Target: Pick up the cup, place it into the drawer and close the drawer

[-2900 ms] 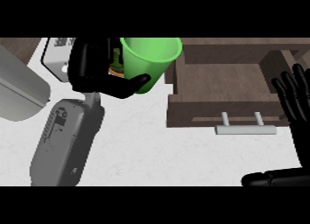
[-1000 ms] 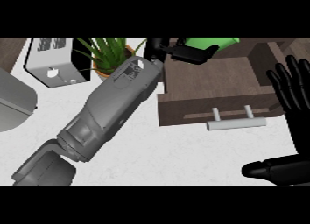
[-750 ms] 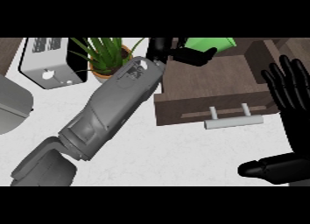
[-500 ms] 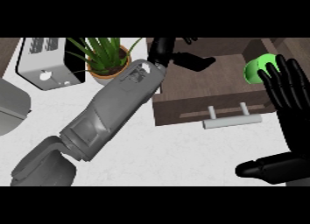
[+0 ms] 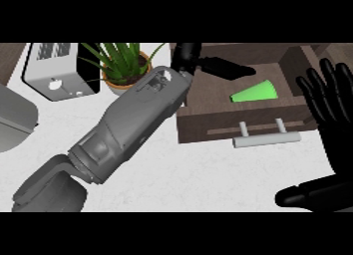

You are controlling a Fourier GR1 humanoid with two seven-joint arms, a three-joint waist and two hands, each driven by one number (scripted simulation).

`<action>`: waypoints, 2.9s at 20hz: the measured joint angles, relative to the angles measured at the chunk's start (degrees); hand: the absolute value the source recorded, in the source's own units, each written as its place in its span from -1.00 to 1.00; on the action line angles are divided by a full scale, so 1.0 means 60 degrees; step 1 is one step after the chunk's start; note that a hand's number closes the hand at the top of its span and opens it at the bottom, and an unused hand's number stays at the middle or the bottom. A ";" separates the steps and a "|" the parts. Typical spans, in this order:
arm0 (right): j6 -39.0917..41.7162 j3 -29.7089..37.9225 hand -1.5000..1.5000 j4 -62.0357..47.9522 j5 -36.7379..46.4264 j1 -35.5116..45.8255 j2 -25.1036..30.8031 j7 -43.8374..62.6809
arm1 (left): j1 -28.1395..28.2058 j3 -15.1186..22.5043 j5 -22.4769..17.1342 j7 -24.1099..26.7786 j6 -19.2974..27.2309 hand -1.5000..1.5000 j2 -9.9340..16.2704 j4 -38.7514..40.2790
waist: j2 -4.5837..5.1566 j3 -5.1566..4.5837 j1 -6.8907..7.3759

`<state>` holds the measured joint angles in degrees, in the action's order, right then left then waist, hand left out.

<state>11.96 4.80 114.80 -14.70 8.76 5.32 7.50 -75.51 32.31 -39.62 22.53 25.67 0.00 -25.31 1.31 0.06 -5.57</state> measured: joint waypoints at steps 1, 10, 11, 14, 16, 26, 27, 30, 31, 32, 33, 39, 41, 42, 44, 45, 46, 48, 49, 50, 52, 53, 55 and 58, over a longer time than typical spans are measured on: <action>0.0008 -0.0010 -1.00 0.0069 -0.0099 0.0003 -0.0002 0.0092 | 0.0094 -0.0027 -0.0160 0.0172 0.0023 -1.00 0.0000 -0.0140 | -0.0014 0.0001 0.0027; 0.0483 0.0390 1.00 0.0492 -0.0736 -0.0407 0.0443 0.0299 | 0.0523 -0.0747 -0.0835 0.0483 -0.0323 -1.00 0.0120 -0.1225 | -0.0197 -0.0006 0.0682; 0.0659 0.0369 1.00 0.0535 -0.0720 -0.0530 0.0566 0.0297 | 0.0615 -0.0823 -0.0856 0.0405 -0.0376 -1.00 0.0308 -0.1436 | -0.0220 -0.0008 0.0757; 0.1010 0.0204 1.00 0.0740 -0.0284 -0.0625 0.0954 0.0322 | 0.1166 -0.1005 -0.0882 0.0500 -0.0370 -1.00 0.0567 -0.2043 | -0.0256 -0.0012 0.0916; 0.1208 0.0105 1.00 0.0934 0.0031 -0.0824 0.1162 0.0327 | 0.1579 -0.1134 -0.0944 0.0371 -0.0290 -1.00 0.0853 -0.2603 | -0.0287 -0.0014 0.1002; 0.1704 -0.0288 1.00 0.0729 0.1719 -0.1330 0.1686 0.0071 | 0.4815 -0.1327 -0.1062 -0.0611 -0.0051 -1.00 0.2894 -0.6483 | -0.0321 -0.0012 0.1250; 0.1677 -0.0309 1.00 0.0705 0.1820 -0.1346 0.1674 0.0120 | 0.5199 -0.1399 -0.1093 -0.0693 -0.0122 -1.00 0.3155 -0.6924 | -0.0313 -0.0011 0.1234; 0.1531 -0.0561 1.00 0.0396 0.2511 -0.1226 0.1581 0.0033 | 0.6245 -0.1662 -0.1149 -0.0814 -0.0371 -1.00 0.3737 -0.7871 | -0.0283 -0.0011 0.1178; 0.1496 -0.0648 1.00 0.0235 0.2797 -0.1178 0.1580 -0.0086 | 0.6650 -0.1729 -0.1176 -0.0792 -0.0506 -1.00 0.3916 -0.8181 | -0.0277 -0.0011 0.1182; 0.1453 -0.0806 1.00 0.0102 0.3162 -0.1112 0.1584 -0.0204 | 0.7032 -0.1795 -0.1224 -0.0743 -0.0639 -1.00 0.4034 -0.8442 | -0.0270 -0.0011 0.1193; 0.1450 -0.0940 1.00 0.0019 0.3521 -0.1088 0.1657 -0.0336 | 0.7417 -0.1796 -0.1237 -0.0696 -0.0716 -1.00 0.4126 -0.8761 | -0.0270 -0.0011 0.1210; 0.1291 -0.1860 1.00 -0.0963 0.6091 -0.0671 0.2399 -0.1555 | 0.8651 -0.2272 -0.1441 -0.0591 -0.1478 -1.00 0.4832 -0.9433 | -0.0231 -0.0011 0.1231; 0.0957 -0.2262 1.00 -0.1566 0.6957 -0.0492 0.2378 -0.1865 | 0.9026 -0.2436 -0.1515 -0.0641 -0.1692 -1.00 0.5044 -0.9753 | -0.0225 -0.0009 0.1226; 0.0797 -0.2410 1.00 -0.1865 0.7289 -0.0449 0.2355 -0.2070 | 0.9203 -0.2591 -0.1556 -0.0640 -0.1844 -1.00 0.5133 -0.9796 | -0.0221 -0.0009 0.1193; 0.0429 -0.2668 1.00 -0.2482 0.7902 -0.0313 0.2233 -0.2379 | 0.9619 -0.2894 -0.1628 -0.0599 -0.2209 -1.00 0.5329 -0.9922 | -0.0217 -0.0008 0.1153; 0.0251 -0.2750 -1.00 -0.2843 0.8147 -0.0226 0.2164 -0.2543 | 0.9878 -0.3019 -0.1632 -0.0601 -0.2330 -1.00 0.5425 -1.0071 | -0.0217 -0.0008 0.1143; 0.0046 -0.2838 -1.00 -0.3314 0.8404 -0.0054 0.2040 -0.2670 | 1.0054 -0.3083 -0.1601 -0.0572 -0.2432 -1.00 0.5432 -1.0154 | -0.0215 -0.0008 0.1133; -0.0128 -0.2910 -1.00 -0.4067 0.8754 0.0341 0.1863 -0.2764 | 1.0355 -0.3292 -0.1549 -0.0491 -0.2742 -1.00 0.5449 -1.0130 | -0.0210 -0.0008 0.1103; -0.0206 -0.2936 -1.00 -0.4429 0.8911 0.0487 0.1784 -0.2810 | 1.0491 -0.3393 -0.1520 -0.0423 -0.2883 -1.00 0.5398 -1.0073 | -0.0209 -0.0009 0.1086; -0.0318 -0.2924 -1.00 -0.4869 0.9076 0.0691 0.1736 -0.2913 | 1.0661 -0.3485 -0.1476 -0.0370 -0.3007 -1.00 0.5414 -1.0122 | -0.0207 -0.0009 0.1085; -0.0519 -0.2888 -1.00 -0.5851 0.9417 0.1166 0.1720 -0.3175 | 1.0860 -0.3610 -0.1476 -0.0382 -0.3232 -1.00 0.5401 -1.0134 | -0.0198 -0.0008 0.1094; -0.0597 -0.2934 -1.00 -0.6117 0.9591 0.1249 0.1652 -0.3184 | 1.1048 -0.3722 -0.1466 -0.0401 -0.3321 -1.00 0.5426 -1.0300 | -0.0203 -0.0009 0.1084; -0.0828 -0.2937 -1.00 -0.6975 0.9904 0.1661 0.1446 -0.3206 | 1.1376 -0.3918 -0.1454 -0.0344 -0.3614 -1.00 0.5472 -1.0375 | -0.0202 -0.0011 0.1081; -0.1038 -0.2735 -1.00 -0.8219 1.0120 0.2325 0.1257 -0.3546 | 1.1600 -0.4319 -0.1425 -0.0296 -0.4140 -1.00 0.5412 -1.0159 | -0.0200 -0.0011 0.1062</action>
<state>5.73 -11.61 65.49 46.02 22.71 12.86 -13.78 -5.91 6.40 -48.17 20.75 0.83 32.48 -86.26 0.11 -0.01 0.80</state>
